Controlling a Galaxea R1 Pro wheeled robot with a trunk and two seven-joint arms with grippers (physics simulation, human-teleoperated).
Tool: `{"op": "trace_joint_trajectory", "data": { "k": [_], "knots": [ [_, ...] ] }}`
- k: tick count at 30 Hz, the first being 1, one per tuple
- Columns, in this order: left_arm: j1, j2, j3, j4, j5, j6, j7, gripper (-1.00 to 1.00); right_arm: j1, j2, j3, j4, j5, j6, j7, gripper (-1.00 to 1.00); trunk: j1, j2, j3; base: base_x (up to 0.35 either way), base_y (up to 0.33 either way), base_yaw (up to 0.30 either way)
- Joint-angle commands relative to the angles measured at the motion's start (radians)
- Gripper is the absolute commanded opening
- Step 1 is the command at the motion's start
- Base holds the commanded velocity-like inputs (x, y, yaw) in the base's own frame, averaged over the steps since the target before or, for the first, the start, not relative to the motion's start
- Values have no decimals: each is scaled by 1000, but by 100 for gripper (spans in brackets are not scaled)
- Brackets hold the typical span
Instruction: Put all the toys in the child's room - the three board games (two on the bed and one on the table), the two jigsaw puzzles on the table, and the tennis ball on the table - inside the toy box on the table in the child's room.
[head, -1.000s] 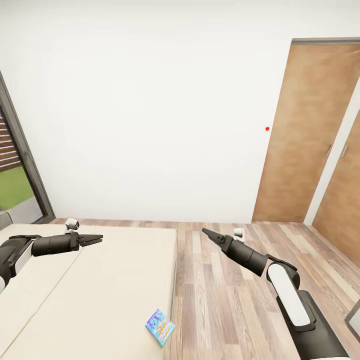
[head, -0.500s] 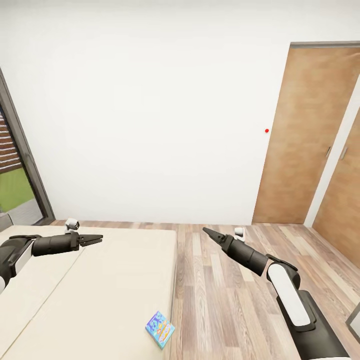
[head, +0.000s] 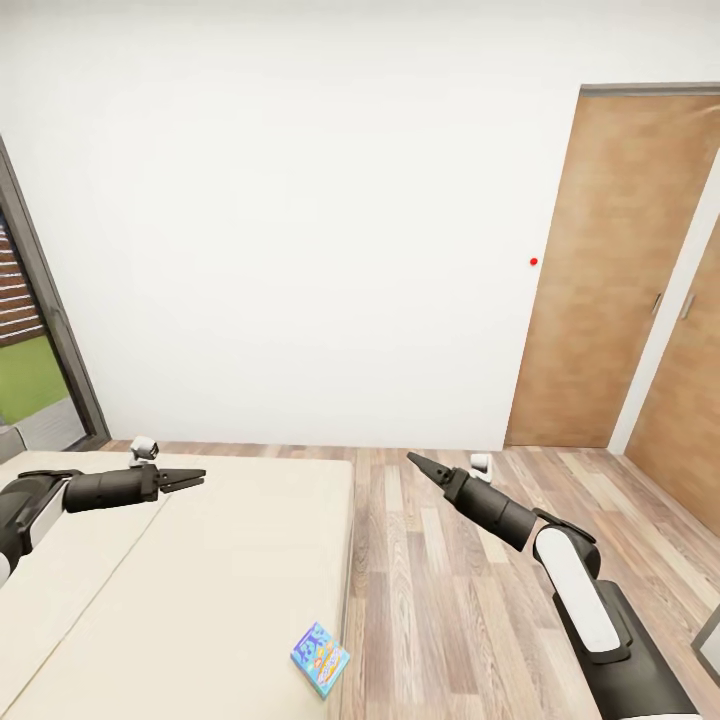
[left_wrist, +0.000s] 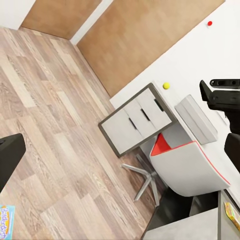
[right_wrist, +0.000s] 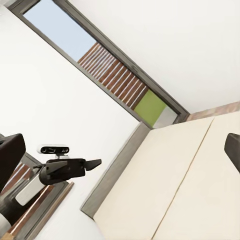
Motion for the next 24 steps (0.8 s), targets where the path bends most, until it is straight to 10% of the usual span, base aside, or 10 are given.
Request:
{"op": "trace_joint_trajectory", "data": {
  "k": [1, 24],
  "knots": [
    [-1, 1, -6, 0, 6, 11, -2, 100, 0, 0, 0, 0, -4, 4, 0, 100, 0, -1, 0, 0, 0, 0],
    [0, 1, -7, 0, 6, 11, 2, 100, 1, 0, 2, 1, -3, 2, 0, 100, 0, -1, 8, 0, 0, 0]
  ]
}}
